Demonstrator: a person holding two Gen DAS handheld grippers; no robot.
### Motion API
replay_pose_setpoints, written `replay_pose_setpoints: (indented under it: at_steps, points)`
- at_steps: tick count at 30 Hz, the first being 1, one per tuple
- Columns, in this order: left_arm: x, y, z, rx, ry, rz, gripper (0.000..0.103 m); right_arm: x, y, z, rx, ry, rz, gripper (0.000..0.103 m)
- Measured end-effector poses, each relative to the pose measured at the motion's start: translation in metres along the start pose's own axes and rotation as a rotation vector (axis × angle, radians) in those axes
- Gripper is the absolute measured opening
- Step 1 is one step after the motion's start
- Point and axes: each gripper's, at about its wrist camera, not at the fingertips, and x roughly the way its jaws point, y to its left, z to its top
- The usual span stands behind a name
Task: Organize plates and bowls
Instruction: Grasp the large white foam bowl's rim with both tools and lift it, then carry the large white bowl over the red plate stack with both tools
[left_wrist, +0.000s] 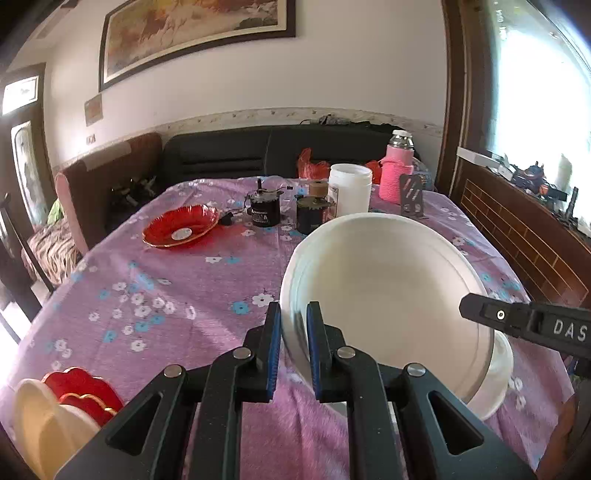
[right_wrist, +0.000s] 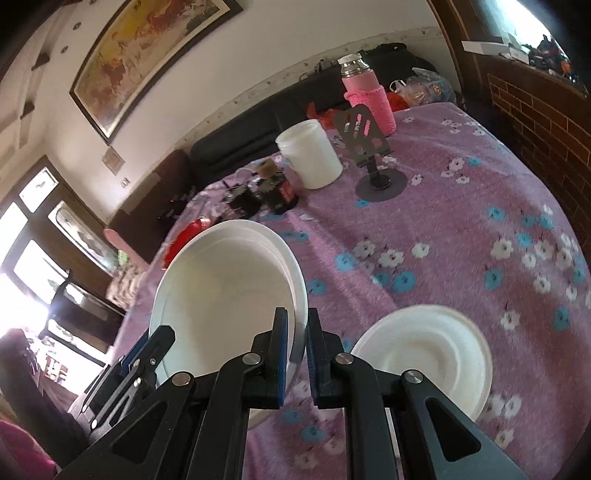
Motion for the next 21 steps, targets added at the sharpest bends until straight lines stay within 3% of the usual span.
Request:
replay_pose_setpoints:
  at_steps: [12,21]
  points:
    - [-0.045,0.015,-0.05,0.096,0.076,-0.099,0.012,-0.051,0.015,-0.084,-0.018,0.008,-0.017,0.011]
    - [-0.032,0.025,-0.093,0.104,0.203,-0.148,0.012,-0.051,0.014,-0.135,-0.004,0.091,-0.064,0.012]
